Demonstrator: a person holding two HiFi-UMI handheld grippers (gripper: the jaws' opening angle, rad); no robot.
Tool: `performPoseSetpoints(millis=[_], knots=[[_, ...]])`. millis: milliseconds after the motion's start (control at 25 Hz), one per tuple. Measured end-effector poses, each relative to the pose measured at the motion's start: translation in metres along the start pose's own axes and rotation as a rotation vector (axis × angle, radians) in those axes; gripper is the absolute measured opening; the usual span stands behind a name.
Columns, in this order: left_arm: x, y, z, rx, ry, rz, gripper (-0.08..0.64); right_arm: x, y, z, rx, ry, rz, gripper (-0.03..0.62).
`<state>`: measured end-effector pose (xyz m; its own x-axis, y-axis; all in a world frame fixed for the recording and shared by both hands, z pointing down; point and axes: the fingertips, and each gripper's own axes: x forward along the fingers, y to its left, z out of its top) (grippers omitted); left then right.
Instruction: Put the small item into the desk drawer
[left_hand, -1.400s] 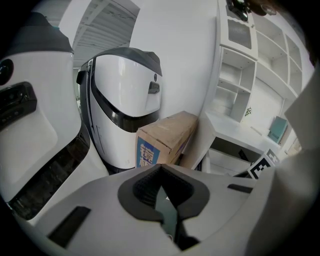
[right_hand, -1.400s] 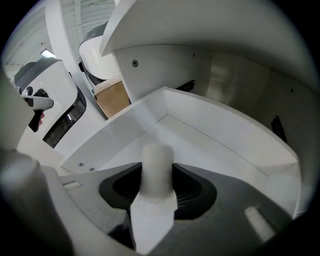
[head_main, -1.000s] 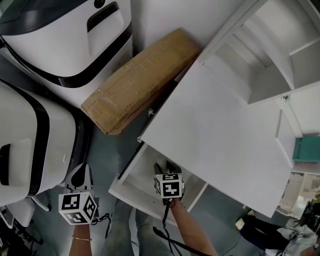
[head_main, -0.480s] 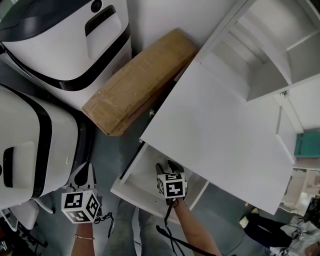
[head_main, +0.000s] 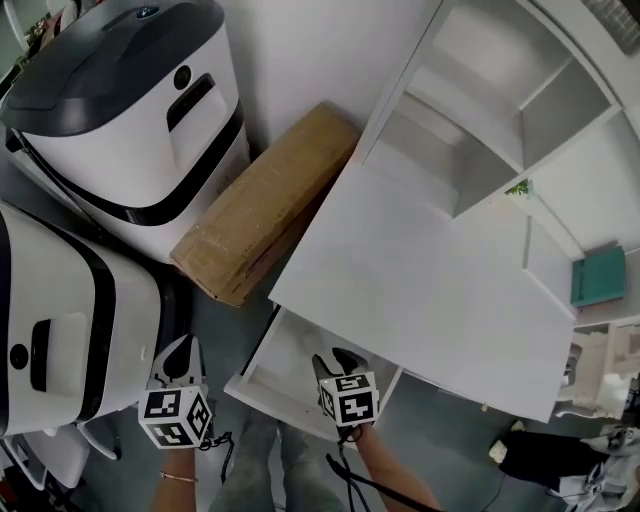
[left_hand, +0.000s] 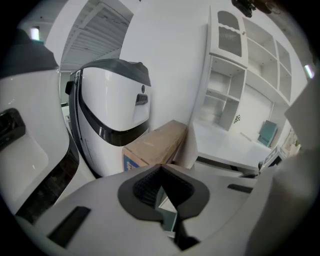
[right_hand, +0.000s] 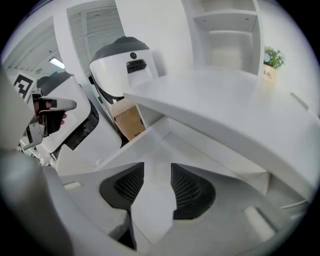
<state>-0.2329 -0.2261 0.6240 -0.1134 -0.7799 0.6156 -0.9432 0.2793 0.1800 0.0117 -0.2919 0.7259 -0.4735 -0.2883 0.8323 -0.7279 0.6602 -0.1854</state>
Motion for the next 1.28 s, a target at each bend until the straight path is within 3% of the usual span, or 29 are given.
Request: performPoseSetpoints(millis=[240,560,960,1280], knots=[[-0.017,-0.049,0.042,0.072,-0.049,-0.105,-0.002,-0.084,-0.01,0.024,0.07,-0.141,-0.093,0.108],[-0.046,-0.132,0.104,0.152,-0.147,-0.291,-0.002,-0.214,-0.047,0.045,0.243,-0.403,-0.312,0.006],[-0.07,-0.239,0.173,0.217,-0.27,-0.521,-0.002,-0.346,-0.087,0.045,0.385,-0.665,-0.53,0.006],[-0.076,-0.278,0.194,0.29,-0.3,-0.593,-0.002,-0.407,-0.113,0.037,0.418,-0.787,-0.661,0.006]])
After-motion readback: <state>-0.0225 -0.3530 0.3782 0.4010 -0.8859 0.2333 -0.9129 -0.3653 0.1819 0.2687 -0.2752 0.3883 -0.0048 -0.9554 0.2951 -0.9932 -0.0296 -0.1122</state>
